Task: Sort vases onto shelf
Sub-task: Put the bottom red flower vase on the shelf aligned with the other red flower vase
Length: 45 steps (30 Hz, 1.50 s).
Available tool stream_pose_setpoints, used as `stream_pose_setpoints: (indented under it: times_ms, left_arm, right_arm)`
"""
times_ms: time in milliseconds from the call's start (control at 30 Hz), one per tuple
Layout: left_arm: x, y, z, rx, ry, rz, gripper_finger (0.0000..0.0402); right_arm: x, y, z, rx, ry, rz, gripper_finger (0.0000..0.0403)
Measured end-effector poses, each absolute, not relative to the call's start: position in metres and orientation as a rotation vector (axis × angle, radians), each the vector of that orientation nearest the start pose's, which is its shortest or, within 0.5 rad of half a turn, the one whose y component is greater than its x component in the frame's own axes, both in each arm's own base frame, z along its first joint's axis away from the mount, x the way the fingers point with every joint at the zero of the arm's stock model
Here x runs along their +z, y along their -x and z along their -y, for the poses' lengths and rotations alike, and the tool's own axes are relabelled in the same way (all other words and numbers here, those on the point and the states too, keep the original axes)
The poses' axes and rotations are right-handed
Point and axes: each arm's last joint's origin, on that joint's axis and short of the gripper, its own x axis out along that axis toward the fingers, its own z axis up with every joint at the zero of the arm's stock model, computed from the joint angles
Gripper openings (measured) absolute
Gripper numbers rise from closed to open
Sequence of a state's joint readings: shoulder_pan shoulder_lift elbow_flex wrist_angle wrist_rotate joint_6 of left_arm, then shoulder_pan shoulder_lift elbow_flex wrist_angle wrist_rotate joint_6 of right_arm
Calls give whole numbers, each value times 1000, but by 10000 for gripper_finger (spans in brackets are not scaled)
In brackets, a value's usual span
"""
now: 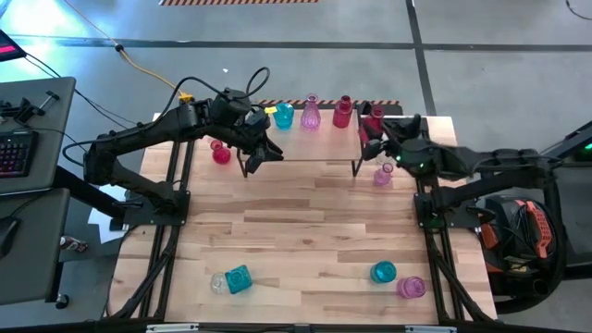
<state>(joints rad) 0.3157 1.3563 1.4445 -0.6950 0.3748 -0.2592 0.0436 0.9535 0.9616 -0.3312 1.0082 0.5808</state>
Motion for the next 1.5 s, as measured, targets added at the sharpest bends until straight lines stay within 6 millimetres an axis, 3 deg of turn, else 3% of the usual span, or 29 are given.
stream_pose_setpoints:
  times_ms: [300,433,1000,1500]
  left_arm:
    - [389,-270,-77,17,457,-579,106]
    - [389,-270,-77,17,458,-579,106]
    - [388,-270,-77,9,431,-580,106]
    - [388,-270,-77,5,360,-584,106]
  right_arm:
    - [310,-227,8,-1006,-244,6,197]
    - [299,-238,5,-1128,-212,23,197]
    - [241,-280,2,-1317,-300,127,197]
    - [235,-289,40,-1270,-347,48,197]
